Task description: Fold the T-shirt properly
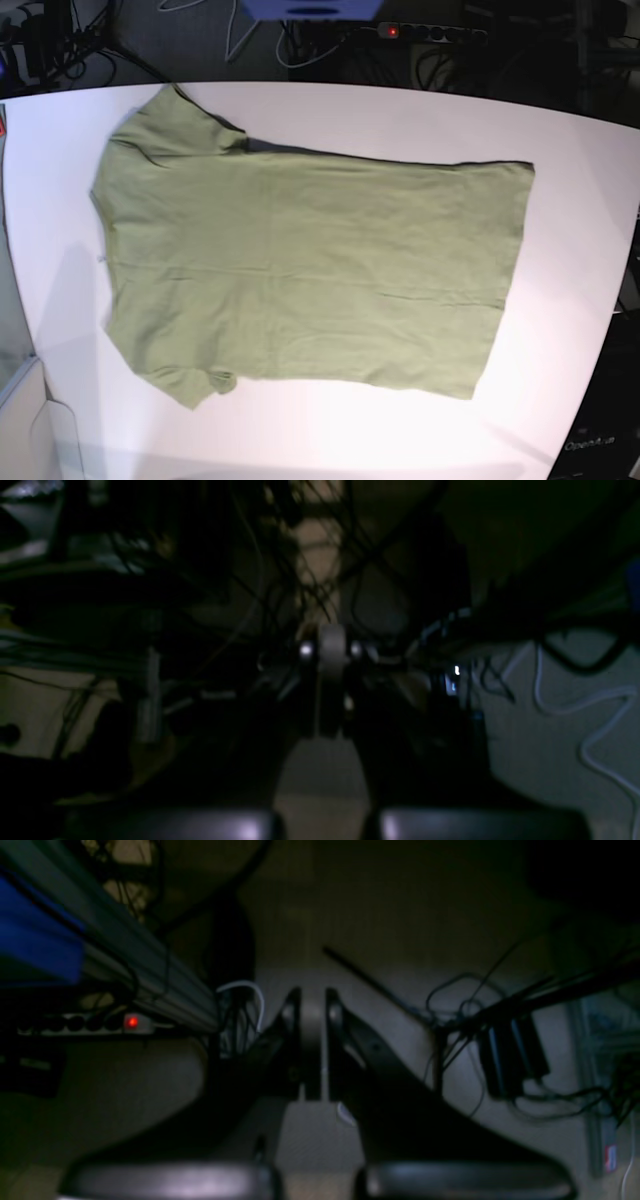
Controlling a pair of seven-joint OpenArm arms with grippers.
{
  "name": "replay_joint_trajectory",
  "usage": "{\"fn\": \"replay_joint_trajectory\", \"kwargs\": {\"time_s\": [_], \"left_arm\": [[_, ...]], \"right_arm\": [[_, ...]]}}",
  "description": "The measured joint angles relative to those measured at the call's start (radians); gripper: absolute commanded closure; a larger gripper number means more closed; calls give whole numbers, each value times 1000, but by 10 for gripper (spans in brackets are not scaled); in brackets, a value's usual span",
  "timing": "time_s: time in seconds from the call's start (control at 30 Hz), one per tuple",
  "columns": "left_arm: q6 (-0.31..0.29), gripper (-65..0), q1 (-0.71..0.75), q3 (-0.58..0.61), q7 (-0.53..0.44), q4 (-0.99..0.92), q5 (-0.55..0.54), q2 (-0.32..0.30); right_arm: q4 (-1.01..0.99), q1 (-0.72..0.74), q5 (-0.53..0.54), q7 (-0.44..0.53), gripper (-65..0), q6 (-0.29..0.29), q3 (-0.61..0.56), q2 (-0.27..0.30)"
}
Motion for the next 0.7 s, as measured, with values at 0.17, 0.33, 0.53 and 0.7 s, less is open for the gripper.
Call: {"fn": "replay_joint_trajectory", "kwargs": {"time_s": [0.17, 0.33, 0.53, 0.7], "left_arm": [[0, -10, 238, -32, 11, 400, -4, 2], [4, -10, 409, -31, 16, 761, 5, 40], [0, -10, 499, -34, 293, 1091, -96, 36], [-3, -10, 497, -32, 572, 1304, -241, -39]], "right_arm": [[226, -127, -2, 0, 0, 0, -2, -4], [439, -234, 0, -2, 0, 0, -2, -5], [730, -346, 2, -44, -7, 1, -1, -2], [1028, -412, -1, -291, -7, 6, -2, -3]]}}
